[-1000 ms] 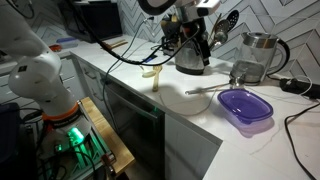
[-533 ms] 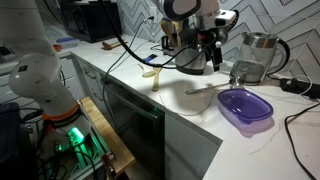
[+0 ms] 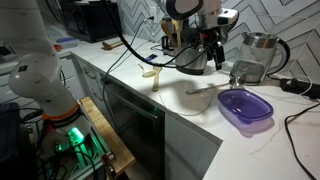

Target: Put the serving spoon in the utensil holder

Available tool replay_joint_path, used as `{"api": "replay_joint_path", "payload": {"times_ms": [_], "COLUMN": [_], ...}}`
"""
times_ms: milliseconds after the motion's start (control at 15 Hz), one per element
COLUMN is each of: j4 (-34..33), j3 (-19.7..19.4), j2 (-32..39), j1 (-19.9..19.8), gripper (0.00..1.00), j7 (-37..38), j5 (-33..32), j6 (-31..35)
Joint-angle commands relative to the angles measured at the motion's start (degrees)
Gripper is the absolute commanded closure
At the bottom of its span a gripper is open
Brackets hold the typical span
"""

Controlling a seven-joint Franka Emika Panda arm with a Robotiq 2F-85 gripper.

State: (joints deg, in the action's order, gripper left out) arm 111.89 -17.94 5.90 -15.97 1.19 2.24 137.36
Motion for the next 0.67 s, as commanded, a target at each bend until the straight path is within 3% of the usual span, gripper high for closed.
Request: {"api": "replay_joint_path", "payload": {"times_ms": [0,600], "j4": [-5.04,-17.64], "j3": [0.79,2.28], "j2": [4.32,14.73], "j1": [-2.14,-6.04], "gripper": [0.0,0.0], "j7": [-5.91,-10.48], "j5": [5.83,10.86], "j6": [-3.26,-13.74]}}
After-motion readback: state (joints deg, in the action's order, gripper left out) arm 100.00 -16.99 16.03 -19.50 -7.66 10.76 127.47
